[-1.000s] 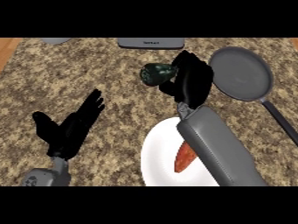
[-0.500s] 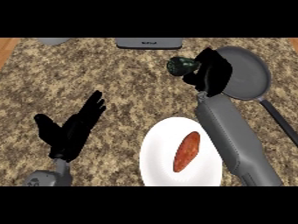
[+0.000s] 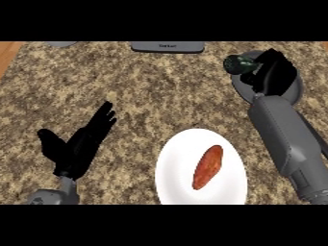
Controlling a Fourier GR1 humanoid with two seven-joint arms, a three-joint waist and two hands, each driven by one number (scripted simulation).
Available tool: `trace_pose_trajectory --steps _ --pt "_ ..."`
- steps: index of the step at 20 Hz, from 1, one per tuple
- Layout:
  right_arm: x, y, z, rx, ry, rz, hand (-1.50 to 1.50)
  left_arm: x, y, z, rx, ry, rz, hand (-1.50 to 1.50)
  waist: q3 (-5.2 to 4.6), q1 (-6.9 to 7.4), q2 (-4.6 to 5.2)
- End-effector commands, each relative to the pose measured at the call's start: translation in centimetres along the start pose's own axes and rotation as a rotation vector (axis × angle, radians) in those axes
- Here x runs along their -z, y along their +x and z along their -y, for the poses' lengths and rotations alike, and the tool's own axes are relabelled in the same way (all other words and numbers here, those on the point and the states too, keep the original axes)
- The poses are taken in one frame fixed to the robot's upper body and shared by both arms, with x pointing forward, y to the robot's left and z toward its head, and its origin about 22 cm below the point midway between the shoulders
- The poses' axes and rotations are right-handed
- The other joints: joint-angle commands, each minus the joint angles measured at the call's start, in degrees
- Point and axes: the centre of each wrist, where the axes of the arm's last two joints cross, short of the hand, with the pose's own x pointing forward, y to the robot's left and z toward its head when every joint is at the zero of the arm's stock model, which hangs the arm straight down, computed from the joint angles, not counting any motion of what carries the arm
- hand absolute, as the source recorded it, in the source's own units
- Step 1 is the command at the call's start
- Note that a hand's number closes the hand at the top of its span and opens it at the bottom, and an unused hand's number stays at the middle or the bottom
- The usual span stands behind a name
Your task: Pick the eggplant from the plate and place it in the pan
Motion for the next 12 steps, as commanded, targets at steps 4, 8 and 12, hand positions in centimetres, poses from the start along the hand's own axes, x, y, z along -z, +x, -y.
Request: trace_pose_trajectory --steps 4,8,12 --pt "3.7 -6.0 0.2 0.05 -0.155 -0.09 1.5 0.1 0.6 -1.0 0.004 0.001 0.014 0.0 0.12 0.57 0.36" --pt "6.0 -6.3 1.2 0.042 -0.152 -0.089 1.5 1.2 2.1 0.7 0.011 -0.041 0.032 0.0 0.18 1.26 0.65" --pt "6.2 -9.3 1.1 0.027 -0.174 -0.092 1.5 1.0 1.4 0.7 0.014 -0.022 0.031 0.0 0.27 1.76 0.95"
